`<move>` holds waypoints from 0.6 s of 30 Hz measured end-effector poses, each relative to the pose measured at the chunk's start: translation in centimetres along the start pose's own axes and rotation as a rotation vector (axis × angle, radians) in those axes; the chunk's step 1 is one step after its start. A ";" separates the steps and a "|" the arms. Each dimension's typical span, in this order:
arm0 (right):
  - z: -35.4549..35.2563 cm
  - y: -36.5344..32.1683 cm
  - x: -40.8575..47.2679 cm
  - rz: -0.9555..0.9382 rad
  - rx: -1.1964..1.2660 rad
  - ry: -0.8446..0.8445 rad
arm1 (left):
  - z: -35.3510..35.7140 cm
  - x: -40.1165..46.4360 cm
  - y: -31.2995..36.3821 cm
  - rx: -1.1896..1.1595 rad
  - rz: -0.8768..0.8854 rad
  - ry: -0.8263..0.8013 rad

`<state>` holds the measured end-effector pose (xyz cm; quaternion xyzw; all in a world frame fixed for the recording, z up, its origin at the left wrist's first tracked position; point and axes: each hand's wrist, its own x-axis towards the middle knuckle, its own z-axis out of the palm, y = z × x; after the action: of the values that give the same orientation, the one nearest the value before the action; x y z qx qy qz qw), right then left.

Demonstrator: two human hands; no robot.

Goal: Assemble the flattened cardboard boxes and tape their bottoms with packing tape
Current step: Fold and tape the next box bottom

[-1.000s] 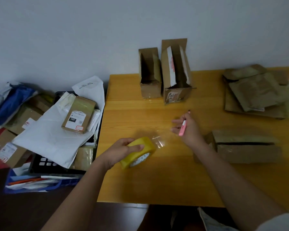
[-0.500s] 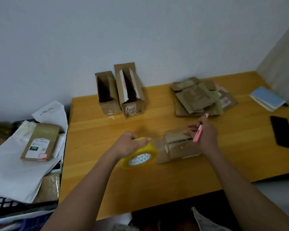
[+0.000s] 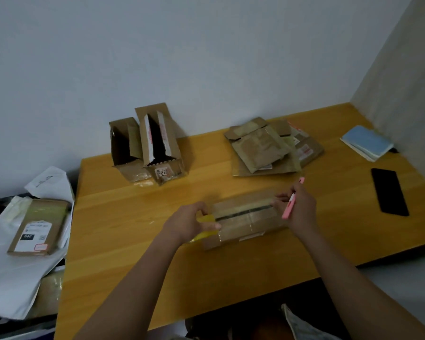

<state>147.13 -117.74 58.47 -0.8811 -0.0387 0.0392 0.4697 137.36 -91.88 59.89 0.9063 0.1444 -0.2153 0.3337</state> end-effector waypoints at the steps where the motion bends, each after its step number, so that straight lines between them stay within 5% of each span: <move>1: 0.2 0.4 0.2 -0.006 -0.012 -0.021 | 0.2 0.2 0.0 0.021 -0.010 -0.030; 18: 1.6 2.6 3.0 -0.002 0.066 -0.155 | 0.9 1.4 2.0 0.486 0.044 -0.242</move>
<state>150.01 -117.55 55.34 -0.8593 -0.0746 0.1080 0.4943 139.17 -93.81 59.67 0.9305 0.0279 -0.3428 0.1260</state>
